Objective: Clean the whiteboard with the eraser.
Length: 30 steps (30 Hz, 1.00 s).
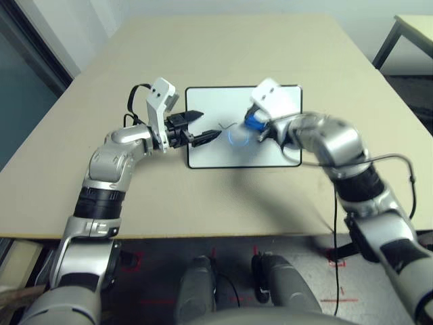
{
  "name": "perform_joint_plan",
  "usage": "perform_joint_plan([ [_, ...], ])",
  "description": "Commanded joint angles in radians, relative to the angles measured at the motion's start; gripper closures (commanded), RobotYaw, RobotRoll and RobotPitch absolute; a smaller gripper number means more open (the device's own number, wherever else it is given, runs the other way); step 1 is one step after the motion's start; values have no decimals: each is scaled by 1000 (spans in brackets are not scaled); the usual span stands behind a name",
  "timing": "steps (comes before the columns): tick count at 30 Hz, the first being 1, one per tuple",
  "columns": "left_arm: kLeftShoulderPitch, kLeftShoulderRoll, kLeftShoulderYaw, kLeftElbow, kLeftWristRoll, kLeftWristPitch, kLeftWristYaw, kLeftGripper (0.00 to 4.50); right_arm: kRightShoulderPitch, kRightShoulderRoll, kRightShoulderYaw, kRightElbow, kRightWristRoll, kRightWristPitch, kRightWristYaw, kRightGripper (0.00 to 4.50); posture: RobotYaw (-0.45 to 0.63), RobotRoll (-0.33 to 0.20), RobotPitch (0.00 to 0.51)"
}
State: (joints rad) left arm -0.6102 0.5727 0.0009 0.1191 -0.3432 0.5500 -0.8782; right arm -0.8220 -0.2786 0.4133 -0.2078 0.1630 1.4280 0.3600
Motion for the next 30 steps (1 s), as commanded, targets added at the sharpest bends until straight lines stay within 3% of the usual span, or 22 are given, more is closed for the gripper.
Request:
perform_joint_plan([
  [1,1,12,-3,17,14,-9,-3,0,-8,-7,26,31,-3,-26,1,4026,-67,0,118],
  [9,15,27,9,1,6,1,-4,0,-172,29,-26,279,-59,-223,-14,4027,-53,0,124],
  [20,38,36,23,-20,-4,13,7,0,-38,-21,102,29,-14,-43,42,4027,-47,0,125],
  [30,38,40,22,-32,-11,23,14,0,-222,13,43,275,-63,-209,42,4027,-52,0,121],
])
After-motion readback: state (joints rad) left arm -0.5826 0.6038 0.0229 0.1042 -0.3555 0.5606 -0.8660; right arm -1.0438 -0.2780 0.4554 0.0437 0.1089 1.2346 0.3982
